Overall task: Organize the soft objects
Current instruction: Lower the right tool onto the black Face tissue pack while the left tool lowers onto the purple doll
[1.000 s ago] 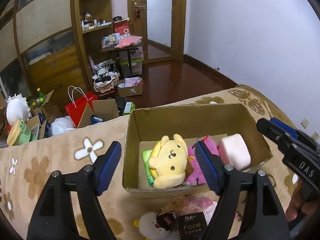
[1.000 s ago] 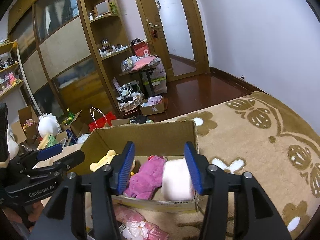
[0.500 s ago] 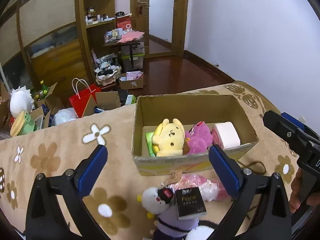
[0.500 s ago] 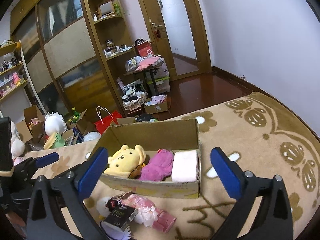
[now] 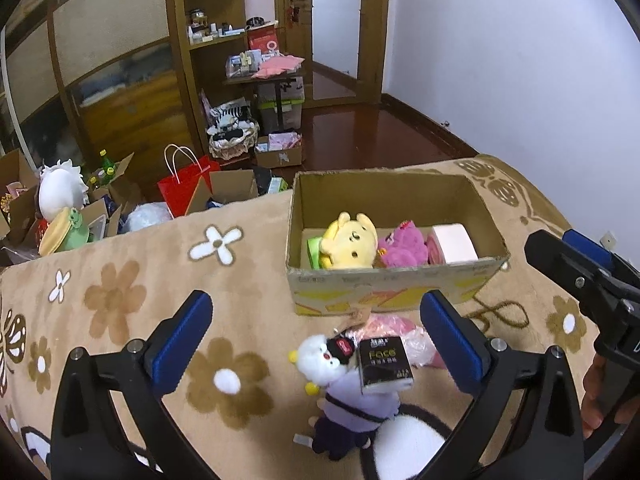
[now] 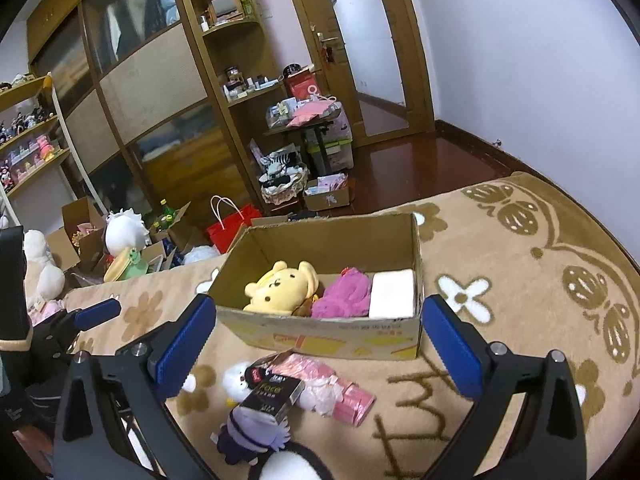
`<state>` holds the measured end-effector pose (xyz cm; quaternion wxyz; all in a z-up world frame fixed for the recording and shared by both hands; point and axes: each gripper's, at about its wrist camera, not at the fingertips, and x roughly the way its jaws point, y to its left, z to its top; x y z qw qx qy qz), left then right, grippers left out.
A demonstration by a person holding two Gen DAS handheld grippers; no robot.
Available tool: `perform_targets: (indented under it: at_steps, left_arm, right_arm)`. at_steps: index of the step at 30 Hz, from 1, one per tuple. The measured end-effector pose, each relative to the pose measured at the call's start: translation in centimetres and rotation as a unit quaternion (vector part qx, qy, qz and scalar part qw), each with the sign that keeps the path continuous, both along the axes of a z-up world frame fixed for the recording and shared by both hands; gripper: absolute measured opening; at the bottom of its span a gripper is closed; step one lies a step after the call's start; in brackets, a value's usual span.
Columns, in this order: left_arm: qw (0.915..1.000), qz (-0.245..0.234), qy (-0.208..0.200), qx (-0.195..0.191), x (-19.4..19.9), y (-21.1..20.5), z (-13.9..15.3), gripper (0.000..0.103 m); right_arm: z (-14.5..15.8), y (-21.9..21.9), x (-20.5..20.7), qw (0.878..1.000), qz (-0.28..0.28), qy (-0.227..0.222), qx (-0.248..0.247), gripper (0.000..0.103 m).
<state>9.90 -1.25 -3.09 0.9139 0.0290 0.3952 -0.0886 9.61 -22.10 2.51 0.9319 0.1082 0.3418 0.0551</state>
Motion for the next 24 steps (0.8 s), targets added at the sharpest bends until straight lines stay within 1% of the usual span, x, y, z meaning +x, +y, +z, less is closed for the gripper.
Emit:
perform_targets:
  at_steps: [8,12,18,24]
  left_arm:
    - [0.9997,-0.008,0.023,0.005,-1.4,-0.1,-1.7,0.103]
    - [0.9991,-0.012,0.040,0.003,-1.3,-0.4,-2.5,0.103]
    - [0.9972,-0.026,0.068,0.019,-0.9,-0.8,-4.4,0.103]
    - [0.9936,-0.043,0.104,0.003,-0.4,-0.7,-6.4,0.103]
  right_arm:
    - [-1.0,0.3,-0.3,1.000,0.006,0.023,0.004,0.103]
    - [-2.0,0.3,0.0,0.999,0.008,0.043,0.010,0.103]
    - [-3.5,0.3,0.6,0.997,0.013,0.069,0.019,0.103]
    - [-5.4,0.8,1.6,0.995,0.021,0.100,0.021,0.103]
